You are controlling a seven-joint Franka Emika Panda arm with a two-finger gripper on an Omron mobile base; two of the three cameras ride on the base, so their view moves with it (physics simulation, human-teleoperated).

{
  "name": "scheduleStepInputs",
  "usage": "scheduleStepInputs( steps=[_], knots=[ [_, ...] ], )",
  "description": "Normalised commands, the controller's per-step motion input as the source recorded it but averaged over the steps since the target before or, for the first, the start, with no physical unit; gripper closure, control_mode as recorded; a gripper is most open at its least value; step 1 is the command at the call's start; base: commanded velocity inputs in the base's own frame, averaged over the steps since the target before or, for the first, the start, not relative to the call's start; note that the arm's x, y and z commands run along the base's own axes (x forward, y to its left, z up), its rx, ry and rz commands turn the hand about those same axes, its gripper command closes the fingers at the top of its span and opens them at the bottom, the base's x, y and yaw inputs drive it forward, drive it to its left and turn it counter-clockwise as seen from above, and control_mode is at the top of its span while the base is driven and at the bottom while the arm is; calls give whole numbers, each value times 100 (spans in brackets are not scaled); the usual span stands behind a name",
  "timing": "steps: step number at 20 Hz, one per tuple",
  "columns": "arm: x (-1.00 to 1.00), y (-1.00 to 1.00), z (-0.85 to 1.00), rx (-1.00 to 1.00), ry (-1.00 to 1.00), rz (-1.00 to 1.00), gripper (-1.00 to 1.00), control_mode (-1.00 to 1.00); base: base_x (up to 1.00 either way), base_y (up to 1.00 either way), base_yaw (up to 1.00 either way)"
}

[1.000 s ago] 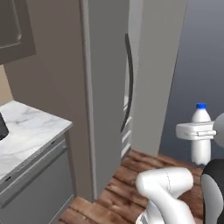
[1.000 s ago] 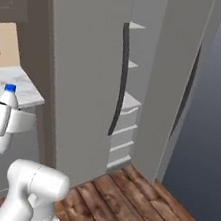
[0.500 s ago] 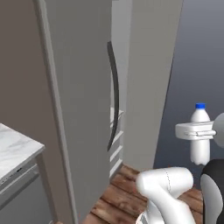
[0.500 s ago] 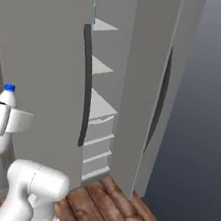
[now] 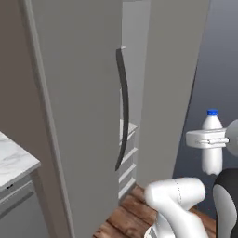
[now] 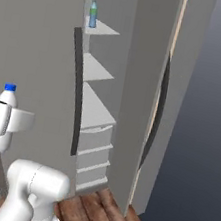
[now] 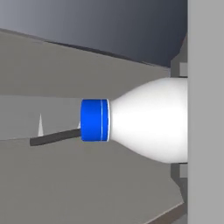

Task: Take the bottled waters from the counter and place them in the freezer to freeze. Close the freezer door after placing the bottles.

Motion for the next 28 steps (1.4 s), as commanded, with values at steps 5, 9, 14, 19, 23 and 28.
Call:
scheduleStepInputs(
  steps=[5,9,14,19,23,28],
  knots=[
    [0,0,0,0,0,0,100,100,21,0,45],
    [0,0,0,0,0,0,100,100,20,0,59],
    [0,0,0,0,0,0,100,100,27,-7,61],
    [0,0,0,0,0,0,100,100,29,-40,51],
    [0,0,0,0,0,0,100,100,33,-78,43],
    [0,0,0,0,0,0,100,100,29,-80,35]
  ],
)
